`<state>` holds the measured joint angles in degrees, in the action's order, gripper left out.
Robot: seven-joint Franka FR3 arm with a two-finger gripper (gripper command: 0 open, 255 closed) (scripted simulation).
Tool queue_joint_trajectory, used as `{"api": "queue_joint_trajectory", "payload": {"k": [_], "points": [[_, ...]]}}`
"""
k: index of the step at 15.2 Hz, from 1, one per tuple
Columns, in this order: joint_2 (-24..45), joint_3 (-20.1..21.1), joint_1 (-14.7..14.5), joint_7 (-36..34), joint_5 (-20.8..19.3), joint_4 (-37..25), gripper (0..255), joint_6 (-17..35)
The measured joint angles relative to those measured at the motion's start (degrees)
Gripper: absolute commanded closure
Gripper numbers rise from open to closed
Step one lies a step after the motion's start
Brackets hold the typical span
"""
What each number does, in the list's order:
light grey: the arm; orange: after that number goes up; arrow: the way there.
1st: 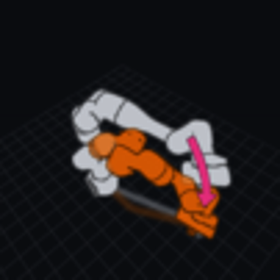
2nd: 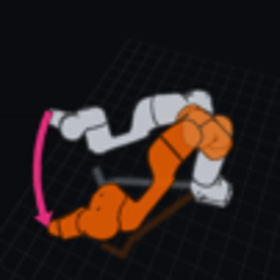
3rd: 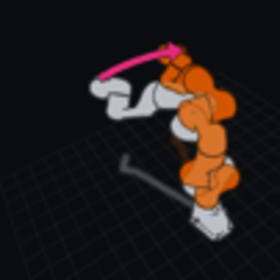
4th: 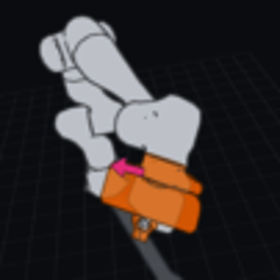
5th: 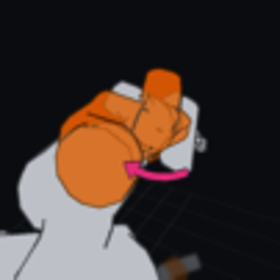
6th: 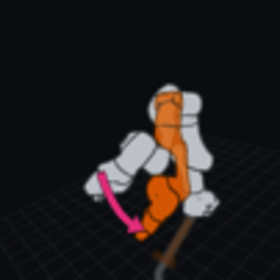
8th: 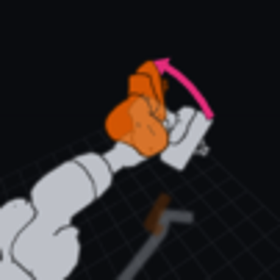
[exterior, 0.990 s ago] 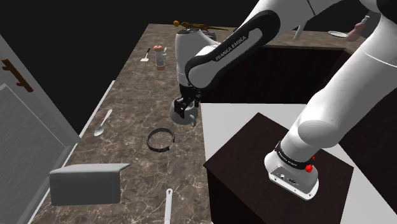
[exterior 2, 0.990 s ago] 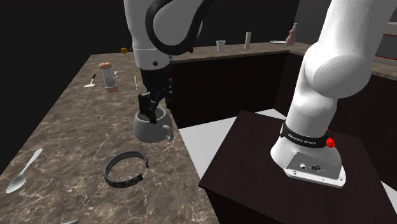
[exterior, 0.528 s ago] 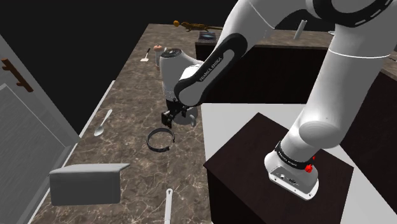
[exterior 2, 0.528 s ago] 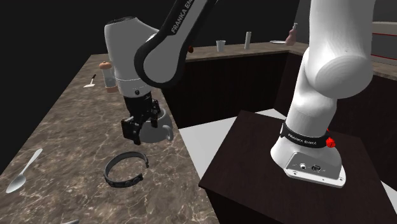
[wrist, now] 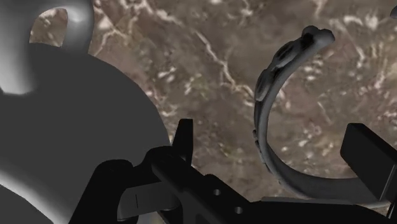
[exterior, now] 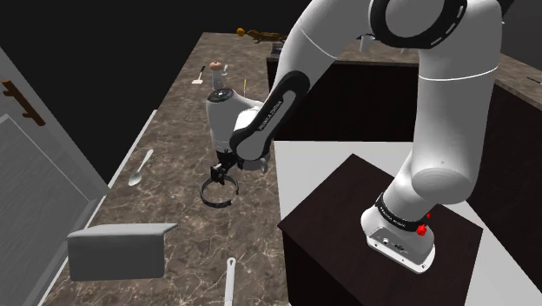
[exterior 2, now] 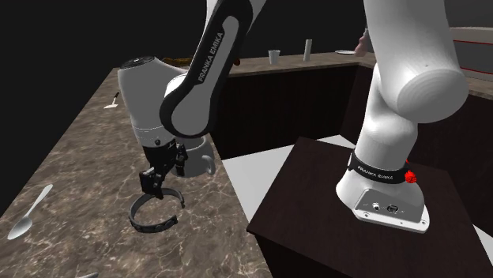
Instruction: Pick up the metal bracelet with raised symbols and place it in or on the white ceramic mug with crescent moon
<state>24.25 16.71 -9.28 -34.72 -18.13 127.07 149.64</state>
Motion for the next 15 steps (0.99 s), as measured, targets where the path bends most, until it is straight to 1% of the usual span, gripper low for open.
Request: {"api": "queue_joint_trajectory", "payload": {"k": [4, 10, 11, 15], "points": [[2.8, -1.0, -1.3, -1.4, -1.8, -1.1, 0, 2.3], [3.1, -1.1, -1.2, -1.5, -2.0, -0.8, 0, 2.7], [3.2, -1.2, -1.1, -1.4, -2.1, -0.9, 255, 2.6], [3.4, -1.4, -0.9, -1.2, -2.0, -1.1, 255, 2.3]]}}
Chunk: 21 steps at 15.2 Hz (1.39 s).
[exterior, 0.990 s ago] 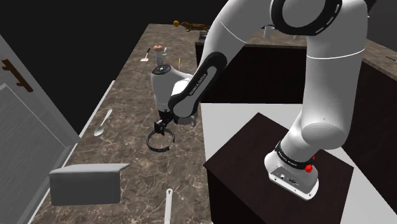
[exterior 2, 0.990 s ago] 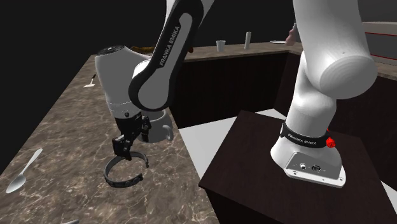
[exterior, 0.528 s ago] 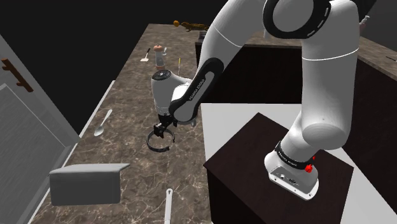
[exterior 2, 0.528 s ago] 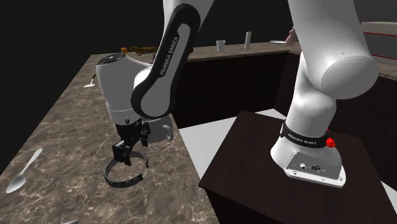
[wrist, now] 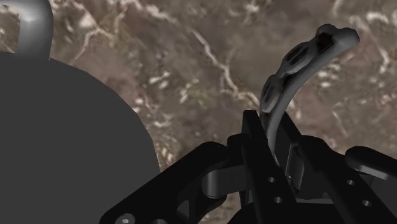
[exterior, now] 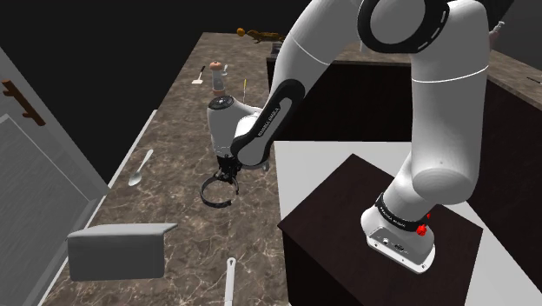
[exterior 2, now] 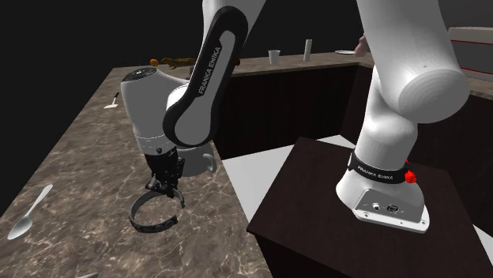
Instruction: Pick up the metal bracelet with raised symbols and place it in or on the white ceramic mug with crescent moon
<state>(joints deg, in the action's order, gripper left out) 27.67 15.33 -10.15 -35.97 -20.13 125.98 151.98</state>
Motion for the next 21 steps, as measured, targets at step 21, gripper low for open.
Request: {"api": "queue_joint_trajectory", "payload": {"k": [21], "points": [[-9.8, 4.2, 3.0, 4.4, 6.1, 1.6, 255, -7.8]]}}
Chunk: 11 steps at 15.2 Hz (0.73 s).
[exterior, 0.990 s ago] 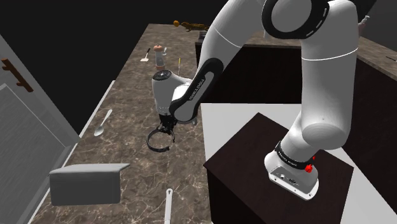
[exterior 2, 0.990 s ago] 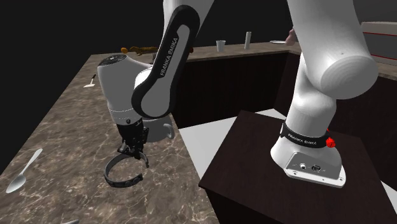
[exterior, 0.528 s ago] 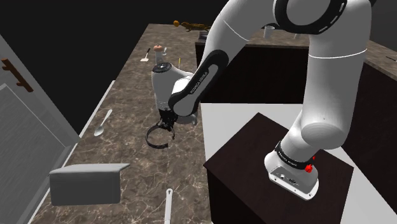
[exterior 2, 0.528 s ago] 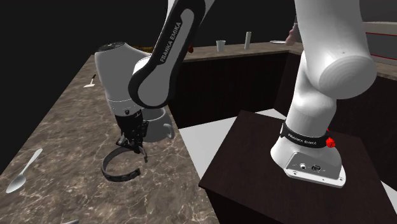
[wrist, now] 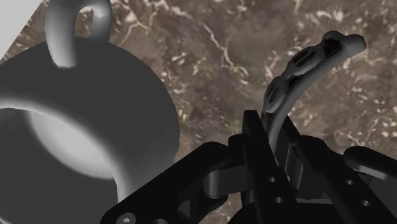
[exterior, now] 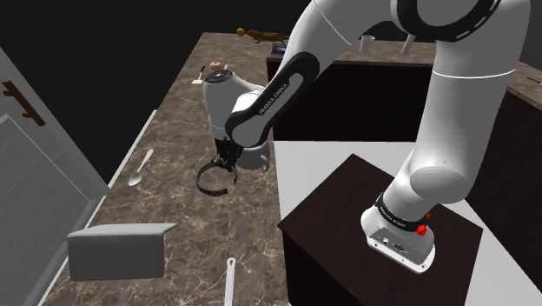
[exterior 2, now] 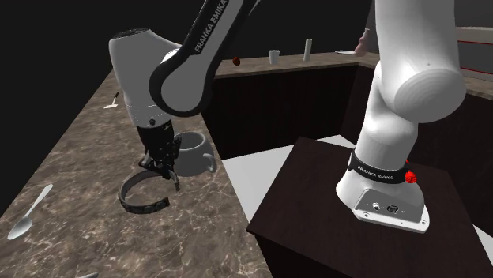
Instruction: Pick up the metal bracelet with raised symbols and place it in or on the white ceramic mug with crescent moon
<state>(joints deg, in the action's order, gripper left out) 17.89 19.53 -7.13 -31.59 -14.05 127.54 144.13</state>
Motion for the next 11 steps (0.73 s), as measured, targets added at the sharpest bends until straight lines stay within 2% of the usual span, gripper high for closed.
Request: {"api": "queue_joint_trajectory", "payload": {"k": [11], "points": [[-6.6, 2.0, 1.3, 3.4, 4.7, -1.2, 255, -7.3]]}}
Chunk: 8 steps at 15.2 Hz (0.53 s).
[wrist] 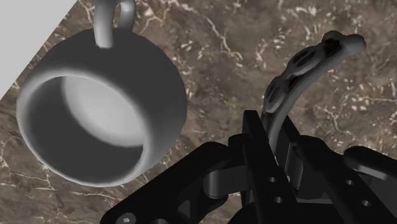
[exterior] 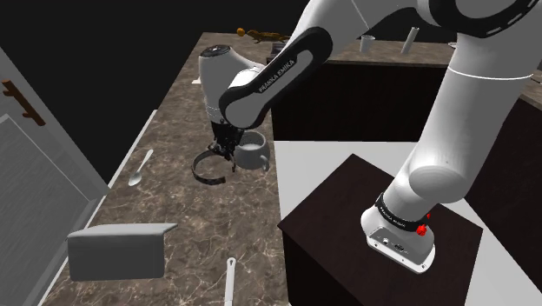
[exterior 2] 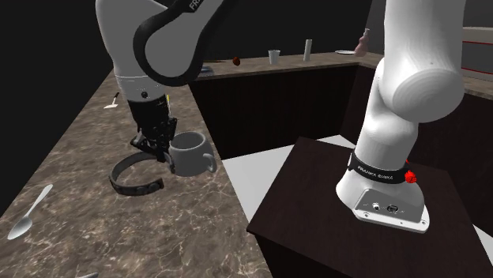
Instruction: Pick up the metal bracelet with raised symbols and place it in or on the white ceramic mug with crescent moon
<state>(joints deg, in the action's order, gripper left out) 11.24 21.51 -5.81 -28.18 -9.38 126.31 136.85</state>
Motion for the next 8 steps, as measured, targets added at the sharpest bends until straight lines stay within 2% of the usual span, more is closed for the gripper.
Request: {"api": "queue_joint_trajectory", "payload": {"k": [8], "points": [[-4.3, 0.4, 1.0, 2.7, 2.8, -0.6, 255, -4.5]]}}
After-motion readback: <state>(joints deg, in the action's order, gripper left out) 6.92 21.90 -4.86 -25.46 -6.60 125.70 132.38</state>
